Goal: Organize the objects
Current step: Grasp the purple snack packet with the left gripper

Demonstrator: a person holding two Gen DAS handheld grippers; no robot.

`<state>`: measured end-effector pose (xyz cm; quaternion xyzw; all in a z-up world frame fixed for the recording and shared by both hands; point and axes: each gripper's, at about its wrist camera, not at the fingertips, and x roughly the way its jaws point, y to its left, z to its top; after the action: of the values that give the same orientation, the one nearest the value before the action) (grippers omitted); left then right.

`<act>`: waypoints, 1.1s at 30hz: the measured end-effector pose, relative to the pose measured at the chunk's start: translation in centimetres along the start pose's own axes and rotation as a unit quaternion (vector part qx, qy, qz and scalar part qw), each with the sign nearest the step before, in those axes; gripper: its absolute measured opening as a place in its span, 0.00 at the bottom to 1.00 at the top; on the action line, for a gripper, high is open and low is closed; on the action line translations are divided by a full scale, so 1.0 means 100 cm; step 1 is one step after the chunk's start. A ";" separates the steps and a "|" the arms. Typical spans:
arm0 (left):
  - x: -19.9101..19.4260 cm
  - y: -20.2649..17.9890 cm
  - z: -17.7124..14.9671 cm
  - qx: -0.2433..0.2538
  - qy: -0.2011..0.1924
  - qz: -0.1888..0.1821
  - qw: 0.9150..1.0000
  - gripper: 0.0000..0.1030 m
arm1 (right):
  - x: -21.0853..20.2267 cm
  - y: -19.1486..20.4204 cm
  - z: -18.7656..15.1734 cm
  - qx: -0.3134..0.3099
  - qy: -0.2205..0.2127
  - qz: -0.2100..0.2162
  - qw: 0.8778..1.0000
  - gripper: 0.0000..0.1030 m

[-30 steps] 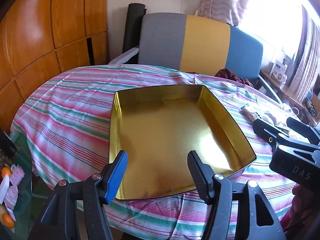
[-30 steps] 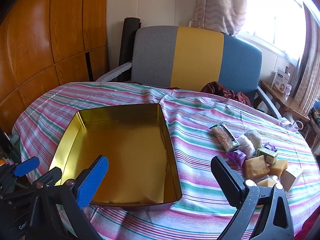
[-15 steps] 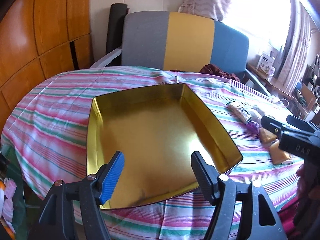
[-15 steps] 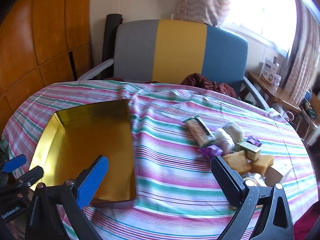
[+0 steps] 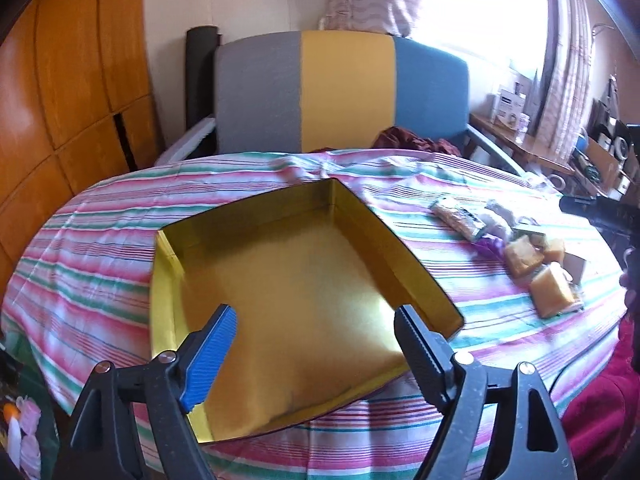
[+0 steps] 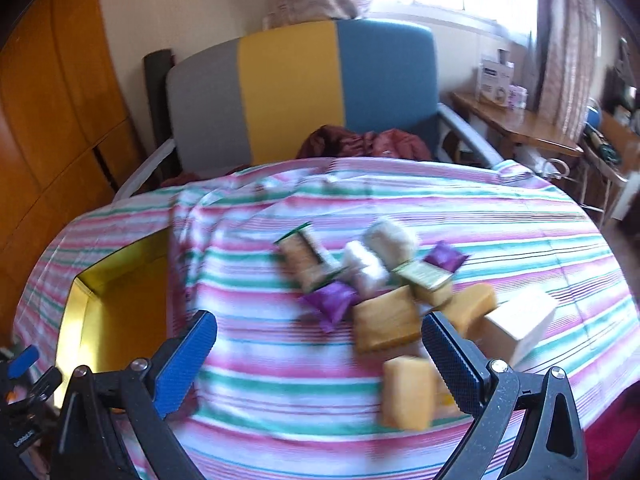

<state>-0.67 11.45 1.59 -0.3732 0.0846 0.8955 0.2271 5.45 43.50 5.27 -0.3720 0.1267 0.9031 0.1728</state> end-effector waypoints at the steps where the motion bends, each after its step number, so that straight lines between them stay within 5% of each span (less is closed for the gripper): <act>1: 0.001 -0.002 0.000 0.003 0.003 -0.006 1.000 0.80 | 0.000 -0.010 0.002 0.006 -0.006 -0.001 1.000 1.00; 10: 0.014 -0.032 0.010 0.028 0.037 -0.051 0.998 0.79 | 0.021 -0.118 -0.009 0.113 -0.040 0.021 0.993 1.00; 14: 0.027 -0.056 0.023 0.038 0.067 -0.107 0.991 0.79 | 0.021 -0.160 -0.018 0.223 -0.056 0.062 0.971 1.00; 22: 0.073 -0.128 0.048 0.062 0.117 -0.175 0.976 0.75 | 0.016 -0.166 -0.016 0.243 -0.067 0.064 0.965 1.00; 33: 0.158 -0.216 0.068 0.141 0.141 -0.189 0.962 0.56 | 0.014 -0.181 -0.021 0.272 -0.058 0.086 0.957 1.00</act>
<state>-4.58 38.11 -4.32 -0.4690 0.1689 0.7539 0.4280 13.19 59.52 0.95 -0.2454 0.3888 0.8661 0.1963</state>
